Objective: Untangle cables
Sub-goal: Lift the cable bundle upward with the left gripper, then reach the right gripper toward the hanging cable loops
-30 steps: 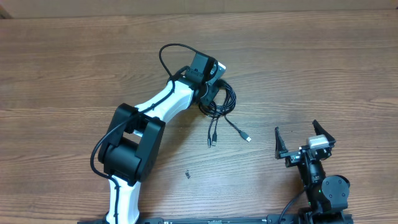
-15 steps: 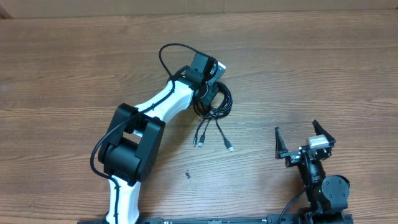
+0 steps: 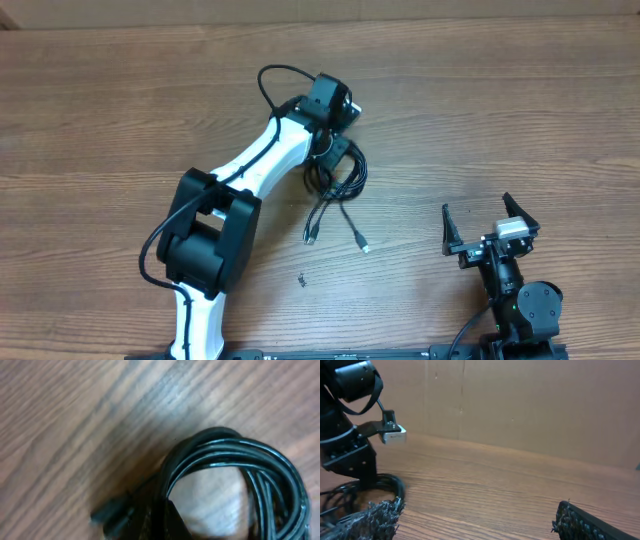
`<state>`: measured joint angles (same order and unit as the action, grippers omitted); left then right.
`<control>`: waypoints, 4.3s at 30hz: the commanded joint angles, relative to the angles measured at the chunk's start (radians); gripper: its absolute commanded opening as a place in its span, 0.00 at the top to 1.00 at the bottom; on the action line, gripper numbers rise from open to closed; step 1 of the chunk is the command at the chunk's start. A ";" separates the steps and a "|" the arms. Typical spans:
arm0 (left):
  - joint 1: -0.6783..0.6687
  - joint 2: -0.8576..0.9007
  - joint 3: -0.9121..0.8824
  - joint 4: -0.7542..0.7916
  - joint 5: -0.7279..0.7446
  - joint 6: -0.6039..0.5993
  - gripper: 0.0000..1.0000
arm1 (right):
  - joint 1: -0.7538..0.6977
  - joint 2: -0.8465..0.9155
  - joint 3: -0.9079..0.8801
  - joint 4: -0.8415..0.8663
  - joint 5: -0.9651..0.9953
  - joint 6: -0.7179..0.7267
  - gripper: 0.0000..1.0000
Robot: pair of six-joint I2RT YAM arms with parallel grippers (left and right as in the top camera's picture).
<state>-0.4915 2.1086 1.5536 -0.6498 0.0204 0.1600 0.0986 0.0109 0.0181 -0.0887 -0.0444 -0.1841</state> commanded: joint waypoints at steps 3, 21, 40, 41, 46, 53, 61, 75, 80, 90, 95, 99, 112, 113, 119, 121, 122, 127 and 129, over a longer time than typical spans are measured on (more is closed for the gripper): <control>-0.008 -0.113 0.100 -0.154 0.058 -0.007 0.96 | -0.005 -0.008 -0.010 0.007 0.006 -0.001 0.00; -0.006 -0.292 0.105 -0.341 0.325 0.021 0.96 | -0.005 -0.008 -0.010 0.007 0.006 0.000 0.00; -0.006 -0.292 0.105 -0.338 0.313 0.053 0.96 | -0.005 -0.008 -0.010 0.008 -0.009 0.000 0.00; -0.006 -0.292 0.105 -0.342 0.332 0.053 0.96 | -0.005 -0.008 -0.010 0.009 -0.010 0.000 0.00; -0.006 -0.292 0.105 -0.344 0.413 0.080 0.96 | -0.005 -0.008 -0.010 0.019 -0.121 0.015 0.00; -0.006 -0.292 0.156 -0.425 0.504 0.134 0.96 | -0.005 -0.008 0.077 -0.088 -0.179 0.237 0.00; -0.006 -0.292 0.204 -0.465 0.518 0.149 0.96 | -0.005 0.071 0.285 -0.309 -0.239 0.237 0.00; -0.006 -0.292 0.204 -0.478 0.787 0.207 0.96 | -0.005 0.733 0.604 -0.394 -0.484 0.240 0.00; -0.006 -0.292 0.203 -0.483 0.820 0.207 0.96 | -0.005 0.837 0.630 -0.390 -0.538 0.240 0.00; -0.006 -0.292 0.203 -0.474 0.975 0.211 0.96 | -0.005 0.837 0.630 -0.385 -0.546 0.241 0.00; -0.006 -0.292 0.203 -0.485 1.058 0.210 0.96 | -0.005 0.837 0.630 -0.385 -0.552 0.241 0.00; -0.006 -0.292 0.203 -0.512 1.104 0.211 0.96 | -0.005 0.857 0.630 -0.376 -0.486 0.241 0.00; -0.032 -0.292 0.203 -0.562 1.124 0.233 0.96 | -0.004 1.036 0.630 -0.197 -0.510 0.337 0.21; -0.037 -0.292 0.203 -0.551 1.122 0.233 0.96 | -0.004 1.037 0.630 -0.196 -0.522 0.338 0.37; -0.051 -0.292 0.203 -0.465 1.110 0.232 0.96 | -0.004 1.036 0.630 -0.206 -0.553 0.338 0.96; -0.047 -0.292 0.203 -0.451 1.081 0.232 0.96 | -0.005 1.036 0.630 -0.220 -0.553 0.337 0.96; -0.042 -0.292 0.203 -0.443 1.050 0.228 0.96 | -0.005 1.036 0.630 -0.225 -0.553 0.337 0.96; 0.003 -0.292 0.203 -0.441 0.883 0.178 0.96 | -0.005 1.032 0.630 -0.260 -0.553 0.337 0.96; 0.023 -0.292 0.203 -0.437 0.793 0.142 0.96 | -0.005 1.025 0.630 -0.273 -0.554 0.337 0.96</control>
<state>-0.5140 1.8439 1.7267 -1.0981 0.9653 0.3492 0.0990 1.0473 0.6239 -0.3519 -0.5953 0.1501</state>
